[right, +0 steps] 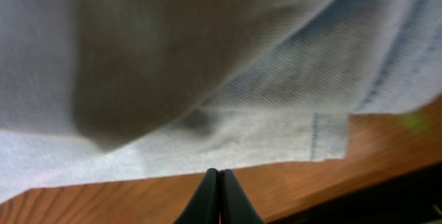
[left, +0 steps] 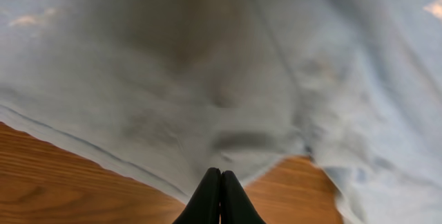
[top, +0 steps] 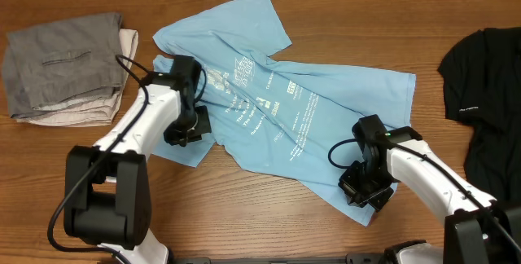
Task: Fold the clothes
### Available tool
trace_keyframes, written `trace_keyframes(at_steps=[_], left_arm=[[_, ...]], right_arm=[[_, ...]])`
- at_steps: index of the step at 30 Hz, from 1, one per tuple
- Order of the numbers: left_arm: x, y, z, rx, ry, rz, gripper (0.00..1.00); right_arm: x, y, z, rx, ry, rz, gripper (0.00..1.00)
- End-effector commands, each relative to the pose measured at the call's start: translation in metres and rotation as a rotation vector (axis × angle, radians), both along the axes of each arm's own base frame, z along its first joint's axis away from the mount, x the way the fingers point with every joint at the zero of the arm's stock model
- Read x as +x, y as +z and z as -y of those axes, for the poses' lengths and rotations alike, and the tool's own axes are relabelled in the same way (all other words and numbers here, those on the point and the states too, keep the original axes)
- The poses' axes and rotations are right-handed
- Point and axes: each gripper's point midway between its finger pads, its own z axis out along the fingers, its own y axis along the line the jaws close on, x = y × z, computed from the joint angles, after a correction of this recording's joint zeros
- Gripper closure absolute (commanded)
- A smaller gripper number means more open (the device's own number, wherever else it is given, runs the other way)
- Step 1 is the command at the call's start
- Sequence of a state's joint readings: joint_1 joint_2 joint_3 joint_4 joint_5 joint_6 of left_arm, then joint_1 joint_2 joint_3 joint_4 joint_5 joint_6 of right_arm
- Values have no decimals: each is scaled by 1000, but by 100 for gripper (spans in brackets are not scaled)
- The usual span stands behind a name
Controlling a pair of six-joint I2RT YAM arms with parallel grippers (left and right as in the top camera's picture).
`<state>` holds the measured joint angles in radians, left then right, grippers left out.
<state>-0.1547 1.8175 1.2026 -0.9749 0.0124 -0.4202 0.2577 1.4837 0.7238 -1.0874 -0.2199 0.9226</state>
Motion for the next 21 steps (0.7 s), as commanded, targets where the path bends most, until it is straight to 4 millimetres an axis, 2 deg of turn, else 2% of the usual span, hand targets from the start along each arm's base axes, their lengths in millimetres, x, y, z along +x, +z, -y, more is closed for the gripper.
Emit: trace_keyframes(at_steps=[1, 10, 13, 16, 18, 21], left_arm=[[-2, -14, -7, -36, 69, -46, 96], [1, -31, -11, -49, 82, -73, 95], [1, -38, -10, -49, 83, -82, 94], [-4, -47, -11, -44, 83, -118, 92], [-7, -53, -11, -42, 76, -139, 92], [-11, -61, -11, -39, 76, -167, 92]], right_arm=[[-1, -5, 2, -33, -53, 16, 96], [-6, -33, 3, -32, -121, 48, 96], [-15, -38, 2, -28, -156, 16, 96], [-31, -39, -11, 51, -175, -53, 96], [-35, -36, -22, 128, -158, -69, 96], [-48, -30, -30, 161, -162, -131, 96]])
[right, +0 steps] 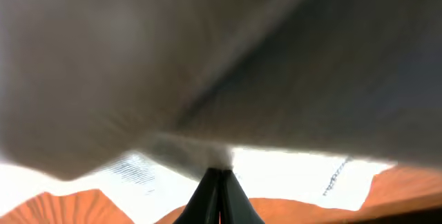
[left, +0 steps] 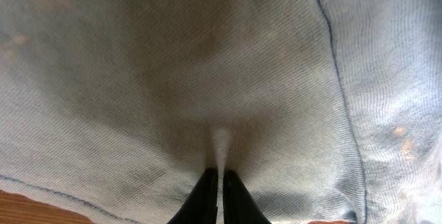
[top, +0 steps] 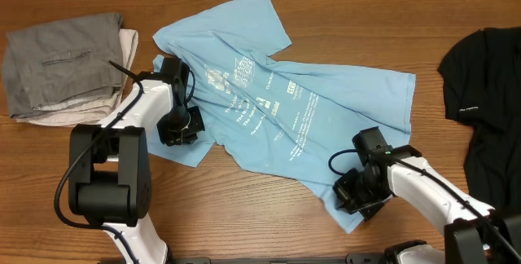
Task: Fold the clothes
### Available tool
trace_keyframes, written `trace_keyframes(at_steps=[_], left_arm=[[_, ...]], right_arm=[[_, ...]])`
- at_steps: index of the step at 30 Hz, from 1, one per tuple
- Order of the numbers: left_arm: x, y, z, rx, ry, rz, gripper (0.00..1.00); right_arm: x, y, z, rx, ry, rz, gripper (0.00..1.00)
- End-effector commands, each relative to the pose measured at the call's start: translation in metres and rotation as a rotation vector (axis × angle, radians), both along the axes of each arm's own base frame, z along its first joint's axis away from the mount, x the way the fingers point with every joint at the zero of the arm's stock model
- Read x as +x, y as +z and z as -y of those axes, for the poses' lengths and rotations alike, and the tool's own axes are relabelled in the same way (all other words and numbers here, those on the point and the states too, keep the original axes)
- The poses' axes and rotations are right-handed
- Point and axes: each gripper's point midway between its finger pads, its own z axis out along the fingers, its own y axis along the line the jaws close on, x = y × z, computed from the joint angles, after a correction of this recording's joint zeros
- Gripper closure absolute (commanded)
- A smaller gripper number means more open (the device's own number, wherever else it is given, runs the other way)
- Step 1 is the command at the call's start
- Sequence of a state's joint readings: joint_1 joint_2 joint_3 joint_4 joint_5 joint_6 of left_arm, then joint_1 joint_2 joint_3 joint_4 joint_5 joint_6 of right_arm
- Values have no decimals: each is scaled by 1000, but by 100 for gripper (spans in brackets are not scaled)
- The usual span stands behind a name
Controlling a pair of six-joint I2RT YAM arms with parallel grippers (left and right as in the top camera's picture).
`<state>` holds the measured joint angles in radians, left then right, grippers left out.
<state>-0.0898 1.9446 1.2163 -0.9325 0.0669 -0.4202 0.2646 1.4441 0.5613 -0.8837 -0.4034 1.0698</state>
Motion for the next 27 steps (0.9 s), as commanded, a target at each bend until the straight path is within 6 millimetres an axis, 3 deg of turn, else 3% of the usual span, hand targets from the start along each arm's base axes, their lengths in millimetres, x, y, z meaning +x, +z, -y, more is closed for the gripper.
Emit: trace_keyframes(at_steps=[1, 9, 16, 23, 27], left_arm=[[-16, -28, -1, 5, 6, -98, 92], [-18, -29, -1, 3, -18, -106, 91], [-22, -28, -14, 76, -33, -121, 87], [-28, -35, -18, 93, -36, -126, 83], [-32, -36, -21, 100, -32, -138, 85]], right_arm=[[-37, -8, -4, 16, 23, -133, 96], [-84, 1, 5, -108, 133, -284, 96], [-99, 7, 23, -196, 162, -348, 96], [-94, 7, 21, -169, 217, -316, 96], [-79, 21, 15, -152, 255, -280, 96]])
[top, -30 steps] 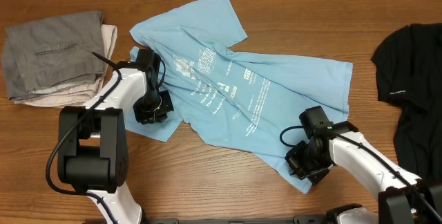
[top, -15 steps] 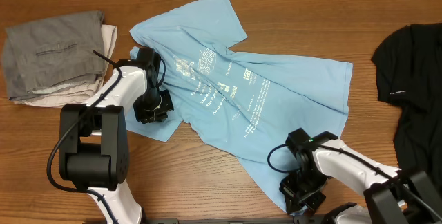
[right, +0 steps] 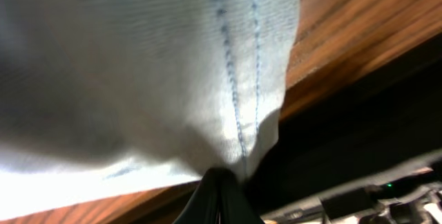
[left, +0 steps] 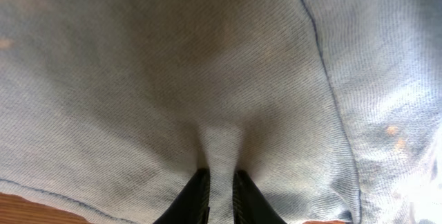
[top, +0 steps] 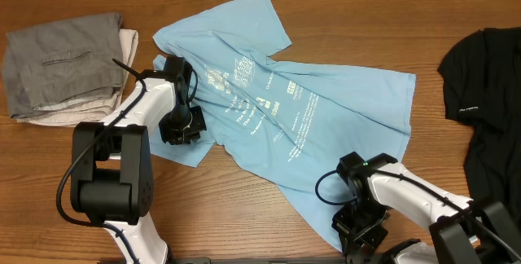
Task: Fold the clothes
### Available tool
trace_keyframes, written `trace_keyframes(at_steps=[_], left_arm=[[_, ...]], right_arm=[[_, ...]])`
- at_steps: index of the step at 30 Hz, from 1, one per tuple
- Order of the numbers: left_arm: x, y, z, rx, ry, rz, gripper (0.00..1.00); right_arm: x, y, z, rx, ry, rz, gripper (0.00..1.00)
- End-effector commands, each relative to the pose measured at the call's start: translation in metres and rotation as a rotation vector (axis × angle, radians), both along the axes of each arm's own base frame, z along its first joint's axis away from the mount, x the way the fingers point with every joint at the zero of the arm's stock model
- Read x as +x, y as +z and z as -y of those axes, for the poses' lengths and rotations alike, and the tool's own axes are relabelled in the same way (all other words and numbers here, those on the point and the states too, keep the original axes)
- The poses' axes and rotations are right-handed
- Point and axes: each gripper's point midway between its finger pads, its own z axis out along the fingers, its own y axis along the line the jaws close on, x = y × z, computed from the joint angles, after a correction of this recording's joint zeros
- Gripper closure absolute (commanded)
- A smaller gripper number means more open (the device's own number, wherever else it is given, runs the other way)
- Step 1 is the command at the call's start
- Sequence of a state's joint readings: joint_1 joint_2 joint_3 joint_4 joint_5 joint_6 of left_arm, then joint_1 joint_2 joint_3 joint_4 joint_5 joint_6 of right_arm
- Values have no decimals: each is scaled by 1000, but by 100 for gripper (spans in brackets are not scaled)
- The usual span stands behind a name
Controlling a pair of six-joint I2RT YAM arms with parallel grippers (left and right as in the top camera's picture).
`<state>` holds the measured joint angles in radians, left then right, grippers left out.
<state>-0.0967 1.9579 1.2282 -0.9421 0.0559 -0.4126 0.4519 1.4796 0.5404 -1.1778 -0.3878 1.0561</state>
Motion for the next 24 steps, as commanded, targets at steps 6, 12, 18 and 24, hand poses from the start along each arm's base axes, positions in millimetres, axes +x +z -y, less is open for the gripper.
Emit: trace_keyframes(at_steps=[6, 12, 18, 24], left_arm=[[-33, -34, -23, 102, -18, -129, 84], [-38, -33, -45, 218, 0, -141, 82], [-49, -36, -66, 234, 65, -176, 81], [-60, -35, -82, 219, 146, -213, 83]], right_arm=[[56, 28, -9, 8, 96, 179, 96], [73, 17, -18, 37, 84, 257, 96], [75, 5, -19, 42, 70, 281, 96], [71, -2, -16, 38, 64, 279, 96]])
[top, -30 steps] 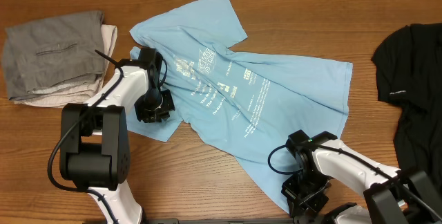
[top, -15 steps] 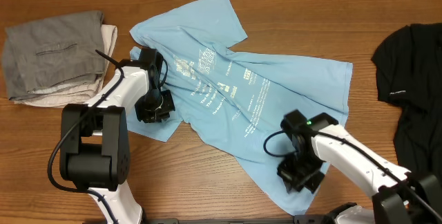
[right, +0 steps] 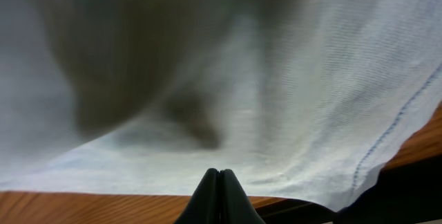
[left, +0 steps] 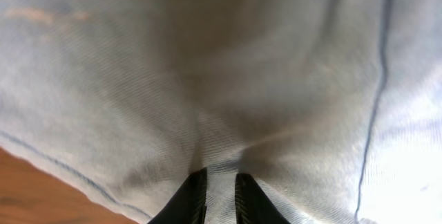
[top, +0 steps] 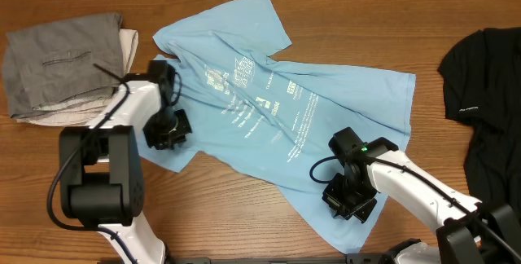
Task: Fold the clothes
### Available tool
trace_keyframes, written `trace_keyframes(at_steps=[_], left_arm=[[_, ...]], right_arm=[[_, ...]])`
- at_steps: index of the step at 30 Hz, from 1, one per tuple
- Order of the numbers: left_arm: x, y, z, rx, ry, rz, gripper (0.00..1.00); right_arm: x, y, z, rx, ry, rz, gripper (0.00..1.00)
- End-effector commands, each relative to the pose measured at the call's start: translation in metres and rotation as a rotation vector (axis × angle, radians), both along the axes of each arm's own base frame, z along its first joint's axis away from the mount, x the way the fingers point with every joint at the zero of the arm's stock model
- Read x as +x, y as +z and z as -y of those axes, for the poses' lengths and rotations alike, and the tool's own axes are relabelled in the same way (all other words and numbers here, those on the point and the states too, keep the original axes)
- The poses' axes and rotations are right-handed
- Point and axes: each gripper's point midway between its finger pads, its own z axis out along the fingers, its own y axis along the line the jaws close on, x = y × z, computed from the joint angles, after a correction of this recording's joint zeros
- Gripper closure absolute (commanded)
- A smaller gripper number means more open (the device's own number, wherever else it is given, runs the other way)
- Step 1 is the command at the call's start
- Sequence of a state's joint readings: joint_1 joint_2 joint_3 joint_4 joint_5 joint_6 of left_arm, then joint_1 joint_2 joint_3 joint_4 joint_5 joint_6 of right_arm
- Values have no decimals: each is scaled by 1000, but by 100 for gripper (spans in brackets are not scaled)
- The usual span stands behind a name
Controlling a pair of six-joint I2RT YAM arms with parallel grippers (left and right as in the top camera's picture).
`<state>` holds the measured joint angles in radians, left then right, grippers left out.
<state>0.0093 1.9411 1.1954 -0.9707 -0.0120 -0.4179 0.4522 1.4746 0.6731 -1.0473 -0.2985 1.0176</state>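
A light blue T-shirt (top: 277, 109) with white print lies spread face up across the wooden table (top: 244, 215). My left gripper (top: 167, 127) is at the shirt's lower left flap. In the left wrist view it (left: 219, 177) is shut on a puckered strip of the blue cloth (left: 221, 79). My right gripper (top: 348, 199) sits over the shirt's lower right corner near the front edge. In the right wrist view its fingers (right: 219, 174) are pressed together, with flat cloth (right: 242, 113) beyond them and none seen between them.
Folded grey trousers (top: 61, 64) lie on a beige garment (top: 129, 42) at the far left. A black garment (top: 488, 93) lies at the right edge. The table's front edge (right: 414, 175) is close behind the shirt's corner.
My left gripper has moved left with the flap, which now reaches further left. My right gripper has come back from the front edge onto the corner, and the hem is no longer pinched in it.
Both grippers stood shut at the shirt's lower edge, left at the flap, right at the corner. The left then pinched the flap and the right pinched the corner hem, which was carried toward the front edge. Now the flap is drawn left and the corner lies flatter.
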Motion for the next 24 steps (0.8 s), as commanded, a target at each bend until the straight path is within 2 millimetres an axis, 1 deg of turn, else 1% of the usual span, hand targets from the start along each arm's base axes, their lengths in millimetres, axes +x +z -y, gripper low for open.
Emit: trace_keyframes(at_steps=[1, 4, 10, 15, 17, 20, 22, 24], left_arm=[[-47, -34, -38, 137, 56, -185, 83], [-50, -33, -37, 125, 60, -195, 84], [-49, -34, -36, 122, 60, -192, 83], [-47, -34, -36, 123, 60, -185, 82], [-47, -34, -36, 123, 61, -184, 81], [-46, -34, -36, 123, 61, -182, 81], [-45, -35, -35, 118, 62, -175, 81], [-43, -36, -33, 106, 66, -168, 81]], right_arm=[[-5, -4, 5, -22, -4, -8, 96], [-7, -8, 8, -37, -6, -8, 96], [-16, -24, 12, -55, -72, -14, 96], [-24, -21, 9, -33, -76, -51, 96], [-35, -16, 14, -57, -81, -106, 96], [-50, -11, 30, -131, -88, -171, 96], [-57, -7, 39, -165, -103, -206, 96], [-58, -5, 42, -169, -128, -223, 96]])
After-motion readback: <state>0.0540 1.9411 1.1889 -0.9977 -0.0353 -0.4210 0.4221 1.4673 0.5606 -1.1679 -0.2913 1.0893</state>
